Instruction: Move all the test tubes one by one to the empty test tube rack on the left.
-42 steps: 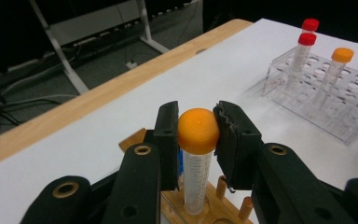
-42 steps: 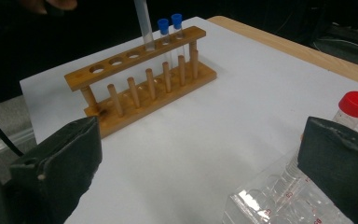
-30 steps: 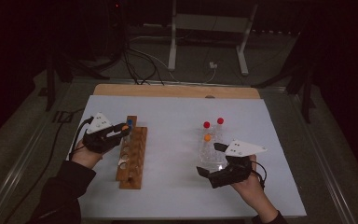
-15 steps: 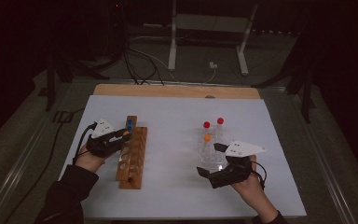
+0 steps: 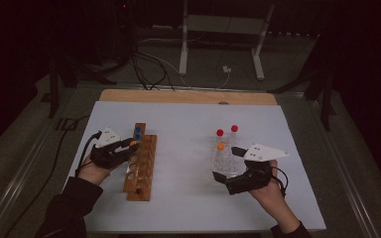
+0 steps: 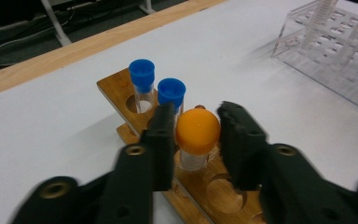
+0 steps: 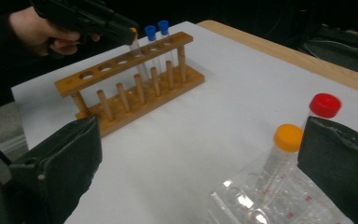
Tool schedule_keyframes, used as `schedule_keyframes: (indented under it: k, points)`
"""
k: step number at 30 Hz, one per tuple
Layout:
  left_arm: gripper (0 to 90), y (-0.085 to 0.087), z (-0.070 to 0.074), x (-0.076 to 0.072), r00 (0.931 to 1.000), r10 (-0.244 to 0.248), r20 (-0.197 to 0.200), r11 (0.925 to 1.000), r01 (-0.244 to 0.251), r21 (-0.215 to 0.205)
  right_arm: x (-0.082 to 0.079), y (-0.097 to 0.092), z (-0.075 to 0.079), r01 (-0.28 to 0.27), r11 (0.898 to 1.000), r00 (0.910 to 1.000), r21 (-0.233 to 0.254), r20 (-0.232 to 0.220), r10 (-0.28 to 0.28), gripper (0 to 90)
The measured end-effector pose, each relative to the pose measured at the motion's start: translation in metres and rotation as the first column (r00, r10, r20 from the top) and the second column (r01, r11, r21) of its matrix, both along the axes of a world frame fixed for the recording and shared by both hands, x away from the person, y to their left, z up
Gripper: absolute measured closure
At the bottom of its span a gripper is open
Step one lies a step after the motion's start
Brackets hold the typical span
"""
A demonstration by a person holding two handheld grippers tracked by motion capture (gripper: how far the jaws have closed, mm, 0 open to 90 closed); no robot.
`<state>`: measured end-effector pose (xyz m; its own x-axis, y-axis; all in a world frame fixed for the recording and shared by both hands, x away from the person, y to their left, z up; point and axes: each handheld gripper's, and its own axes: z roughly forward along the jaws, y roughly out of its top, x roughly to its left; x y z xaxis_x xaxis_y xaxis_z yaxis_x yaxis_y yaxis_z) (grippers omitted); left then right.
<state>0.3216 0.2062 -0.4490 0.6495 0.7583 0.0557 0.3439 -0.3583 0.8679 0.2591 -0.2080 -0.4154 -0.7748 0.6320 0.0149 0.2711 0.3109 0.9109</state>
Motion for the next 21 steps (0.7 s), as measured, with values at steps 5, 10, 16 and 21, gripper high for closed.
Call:
schedule_keyframes:
  k: [5,10,16,21]
  points:
    - [48.4,0.002,0.006,-0.007,0.9999,0.014,0.01,0.9999,-0.014,0.005,0.005,-0.002,0.004,0.03,0.999,0.9995,-0.012,0.006,-0.03,0.0]
    - [27.7,0.001,0.014,-0.022,0.999,-0.039,0.02,0.9987,0.039,-0.032,0.013,-0.004,0.001,0.071,0.997,0.9974,-0.04,0.001,-0.071,0.0]
    - [9.4,-0.002,0.019,-0.038,0.9949,-0.101,0.0,0.9927,0.1,-0.067,0.025,-0.007,-0.013,0.104,0.992,0.9938,-0.068,-0.032,-0.107,13.7]
    - [2.2,-0.004,0.019,-0.047,0.9887,-0.15,-0.004,0.986,0.149,-0.074,0.034,-0.008,-0.028,0.14,0.985,0.9874,-0.105,-0.06,-0.146,19.7]
